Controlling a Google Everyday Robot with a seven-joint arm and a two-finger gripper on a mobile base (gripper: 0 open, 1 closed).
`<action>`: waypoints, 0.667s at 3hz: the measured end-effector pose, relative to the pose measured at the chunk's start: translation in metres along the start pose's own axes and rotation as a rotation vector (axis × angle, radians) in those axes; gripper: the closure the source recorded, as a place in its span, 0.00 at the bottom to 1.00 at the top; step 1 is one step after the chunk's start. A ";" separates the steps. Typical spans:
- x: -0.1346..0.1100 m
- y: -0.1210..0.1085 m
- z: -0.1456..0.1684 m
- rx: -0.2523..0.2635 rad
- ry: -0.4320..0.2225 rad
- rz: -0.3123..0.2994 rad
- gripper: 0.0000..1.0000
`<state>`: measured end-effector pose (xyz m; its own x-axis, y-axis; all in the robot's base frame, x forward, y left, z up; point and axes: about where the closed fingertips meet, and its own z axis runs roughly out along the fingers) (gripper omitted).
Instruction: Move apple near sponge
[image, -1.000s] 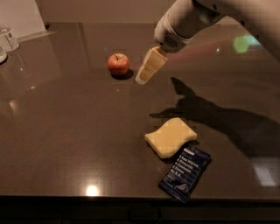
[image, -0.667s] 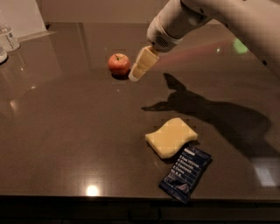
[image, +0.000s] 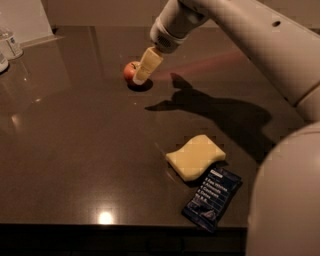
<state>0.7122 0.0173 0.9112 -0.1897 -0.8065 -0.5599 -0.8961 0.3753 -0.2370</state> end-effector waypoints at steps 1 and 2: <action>-0.008 -0.017 0.027 -0.032 0.048 0.032 0.00; -0.013 -0.029 0.044 -0.055 0.084 0.056 0.00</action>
Offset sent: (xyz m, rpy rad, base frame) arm 0.0565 0.0176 -0.0141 -0.0461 0.1093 -0.0462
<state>0.7588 0.0373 0.8904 -0.2709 -0.8214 -0.5019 -0.9034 0.3970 -0.1620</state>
